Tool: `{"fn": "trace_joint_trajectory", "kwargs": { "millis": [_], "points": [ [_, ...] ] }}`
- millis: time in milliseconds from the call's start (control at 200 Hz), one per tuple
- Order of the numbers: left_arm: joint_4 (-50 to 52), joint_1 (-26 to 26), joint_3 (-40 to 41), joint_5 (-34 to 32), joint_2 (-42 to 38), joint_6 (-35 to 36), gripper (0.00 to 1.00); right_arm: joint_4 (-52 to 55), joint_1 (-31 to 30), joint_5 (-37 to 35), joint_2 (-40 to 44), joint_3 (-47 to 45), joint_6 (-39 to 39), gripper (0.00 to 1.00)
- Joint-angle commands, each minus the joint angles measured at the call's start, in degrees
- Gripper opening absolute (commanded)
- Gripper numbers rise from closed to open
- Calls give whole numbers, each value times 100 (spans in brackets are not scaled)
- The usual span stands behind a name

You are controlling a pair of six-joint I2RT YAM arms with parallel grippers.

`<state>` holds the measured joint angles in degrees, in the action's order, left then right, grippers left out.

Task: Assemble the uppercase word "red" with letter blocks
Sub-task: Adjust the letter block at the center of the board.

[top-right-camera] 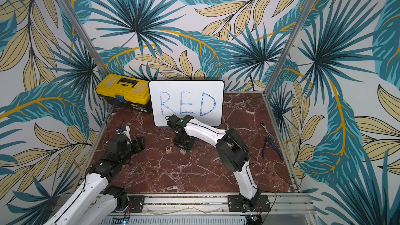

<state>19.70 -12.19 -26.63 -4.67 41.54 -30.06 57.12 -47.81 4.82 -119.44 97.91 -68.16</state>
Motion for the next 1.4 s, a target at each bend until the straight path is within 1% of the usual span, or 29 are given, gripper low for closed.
{"fn": "trace_joint_trajectory", "kwargs": {
  "millis": [0,130,536,711,891,1021,1092,1187,1307,1397],
  "points": [
    [-57,61,133,27,1,18,69,-10,2,28,-194,0,-31,48],
    [-55,68,130,25,84,27,69,-1,0,-85,-238,-4,83,48],
    [-63,98,97,27,162,53,69,-101,2,36,-441,-133,206,47],
    [-63,94,98,40,169,53,69,-172,0,-32,-454,-228,255,46],
    [-46,95,97,36,151,53,69,-198,2,-52,-435,-241,359,38],
    [-38,102,97,25,149,53,69,-244,6,-10,-451,-311,448,30],
    [-37,109,88,18,141,62,69,-205,-6,-48,-468,-308,546,29],
    [-20,103,71,10,139,65,69,-7,-14,-151,-477,-187,911,26],
    [-11,107,70,3,122,71,69,413,-18,-256,-515,172,1760,24],
    [-13,103,77,-16,118,71,69,585,-18,-218,-543,338,2390,24]
  ]
}}
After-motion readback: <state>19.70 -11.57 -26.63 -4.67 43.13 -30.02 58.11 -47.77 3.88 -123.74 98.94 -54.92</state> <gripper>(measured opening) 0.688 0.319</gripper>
